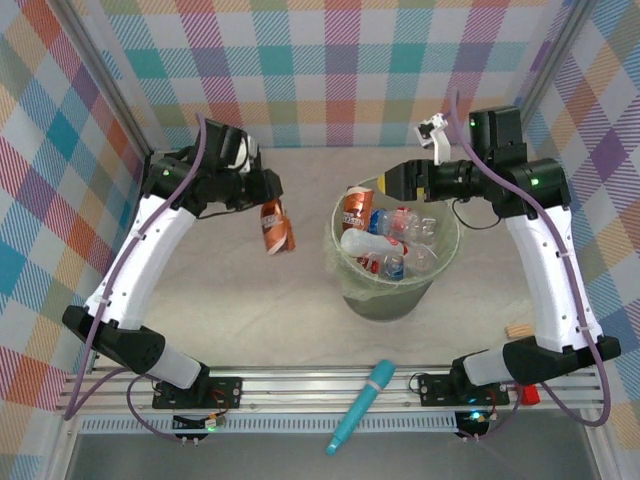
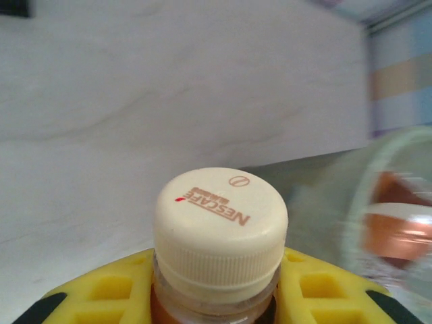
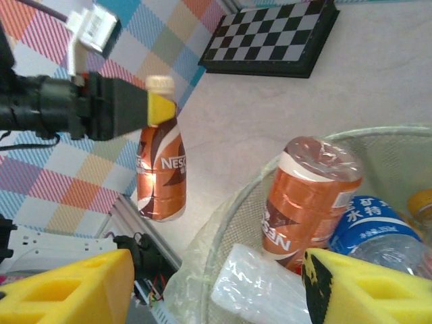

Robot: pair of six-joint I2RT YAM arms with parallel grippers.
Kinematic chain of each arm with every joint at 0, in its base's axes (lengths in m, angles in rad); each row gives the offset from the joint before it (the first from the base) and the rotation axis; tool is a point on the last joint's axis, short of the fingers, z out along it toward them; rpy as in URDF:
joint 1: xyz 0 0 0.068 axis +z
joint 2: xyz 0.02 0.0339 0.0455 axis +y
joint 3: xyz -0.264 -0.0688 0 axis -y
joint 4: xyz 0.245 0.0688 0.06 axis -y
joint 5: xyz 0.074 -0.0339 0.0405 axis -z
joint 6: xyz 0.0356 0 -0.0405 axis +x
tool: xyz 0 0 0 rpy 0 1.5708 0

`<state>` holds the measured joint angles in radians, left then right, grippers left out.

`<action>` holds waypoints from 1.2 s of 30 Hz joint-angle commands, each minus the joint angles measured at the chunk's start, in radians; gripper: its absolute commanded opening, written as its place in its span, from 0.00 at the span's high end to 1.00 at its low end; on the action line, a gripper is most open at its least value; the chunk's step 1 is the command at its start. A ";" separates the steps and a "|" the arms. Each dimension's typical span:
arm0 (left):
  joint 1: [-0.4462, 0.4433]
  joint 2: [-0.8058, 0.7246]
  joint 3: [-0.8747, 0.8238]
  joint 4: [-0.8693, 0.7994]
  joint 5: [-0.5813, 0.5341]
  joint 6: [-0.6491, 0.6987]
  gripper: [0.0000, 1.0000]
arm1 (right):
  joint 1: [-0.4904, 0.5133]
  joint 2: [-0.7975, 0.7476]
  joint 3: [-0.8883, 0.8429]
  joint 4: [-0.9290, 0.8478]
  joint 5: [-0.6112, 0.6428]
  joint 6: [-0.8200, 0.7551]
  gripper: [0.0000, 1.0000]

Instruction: Put the plastic bottles in the bin

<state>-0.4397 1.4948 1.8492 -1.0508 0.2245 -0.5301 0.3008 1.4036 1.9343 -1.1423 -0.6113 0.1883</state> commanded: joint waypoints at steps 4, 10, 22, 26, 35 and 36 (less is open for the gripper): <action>0.000 -0.026 -0.052 0.392 0.308 -0.316 0.76 | 0.109 0.083 0.067 0.077 -0.028 0.046 0.28; -0.004 -0.103 -0.201 0.637 0.263 -0.474 0.78 | 0.213 0.216 0.176 0.099 -0.030 0.060 0.21; -0.024 -0.132 -0.277 0.806 0.238 -0.537 0.79 | 0.278 0.368 0.293 0.018 -0.070 0.013 0.24; -0.032 -0.122 -0.281 0.821 0.241 -0.541 0.79 | 0.277 0.378 0.311 -0.002 -0.075 0.001 0.33; -0.037 -0.118 -0.295 0.857 0.252 -0.533 0.43 | 0.248 0.358 0.376 -0.127 0.002 -0.085 0.51; -0.036 -0.118 -0.295 0.862 0.254 -0.530 0.33 | 0.243 0.354 0.376 -0.135 0.005 -0.093 0.52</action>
<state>-0.4736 1.3842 1.5639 -0.2508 0.4606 -1.0592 0.5636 1.7718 2.2837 -1.2102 -0.6235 0.1547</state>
